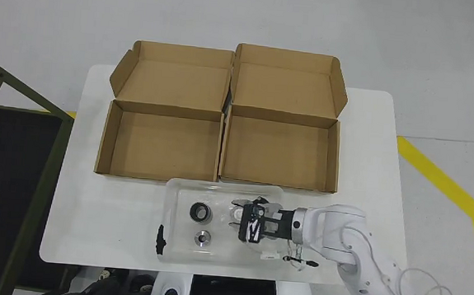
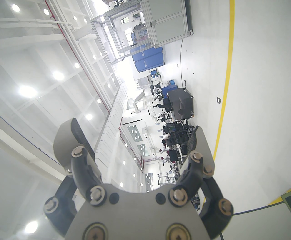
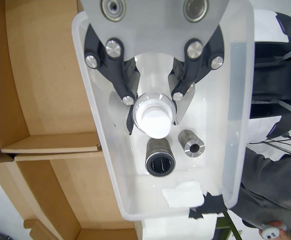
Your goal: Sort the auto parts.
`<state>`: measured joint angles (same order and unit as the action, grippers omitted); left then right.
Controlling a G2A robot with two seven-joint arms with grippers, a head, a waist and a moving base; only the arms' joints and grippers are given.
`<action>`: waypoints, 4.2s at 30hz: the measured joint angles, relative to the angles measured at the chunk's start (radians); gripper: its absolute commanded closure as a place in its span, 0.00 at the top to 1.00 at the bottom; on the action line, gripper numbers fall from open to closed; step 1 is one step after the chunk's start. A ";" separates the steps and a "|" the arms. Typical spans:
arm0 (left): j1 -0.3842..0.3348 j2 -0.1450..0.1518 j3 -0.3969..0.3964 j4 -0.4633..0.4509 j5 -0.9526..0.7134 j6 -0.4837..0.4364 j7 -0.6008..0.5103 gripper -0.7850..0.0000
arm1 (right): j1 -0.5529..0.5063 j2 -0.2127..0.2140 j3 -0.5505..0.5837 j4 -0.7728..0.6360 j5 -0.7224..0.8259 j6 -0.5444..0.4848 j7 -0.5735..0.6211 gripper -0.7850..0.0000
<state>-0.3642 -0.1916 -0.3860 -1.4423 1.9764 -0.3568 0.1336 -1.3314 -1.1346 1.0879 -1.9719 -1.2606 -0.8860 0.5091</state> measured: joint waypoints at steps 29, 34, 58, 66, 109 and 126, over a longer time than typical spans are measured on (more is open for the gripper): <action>0.000 0.000 0.000 0.000 0.000 0.000 0.000 1.00 | 0.040 0.004 0.059 0.036 0.397 0.064 -0.269 0.00; 0.000 0.000 0.000 0.000 0.000 0.000 0.000 1.00 | 0.037 0.007 0.085 0.042 0.417 0.076 -0.294 0.00; 0.000 0.000 0.000 0.000 0.000 0.000 0.000 1.00 | 0.155 0.001 0.111 0.151 0.379 0.177 -0.330 0.00; 0.000 0.000 0.000 0.000 0.000 0.000 0.000 1.00 | 0.249 -0.013 0.060 0.240 0.343 0.247 -0.306 0.00; 0.000 0.000 0.000 0.000 0.000 0.000 0.000 1.00 | 0.549 -0.110 -0.221 0.641 0.139 0.394 -0.161 1.00; 0.000 0.000 0.000 0.000 0.000 0.000 0.000 1.00 | 0.337 -0.037 0.009 0.131 0.175 0.238 -0.027 1.00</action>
<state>-0.3642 -0.1916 -0.3860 -1.4423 1.9764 -0.3568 0.1336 -0.9948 -1.1712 1.0965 -1.8406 -1.0857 -0.6480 0.4823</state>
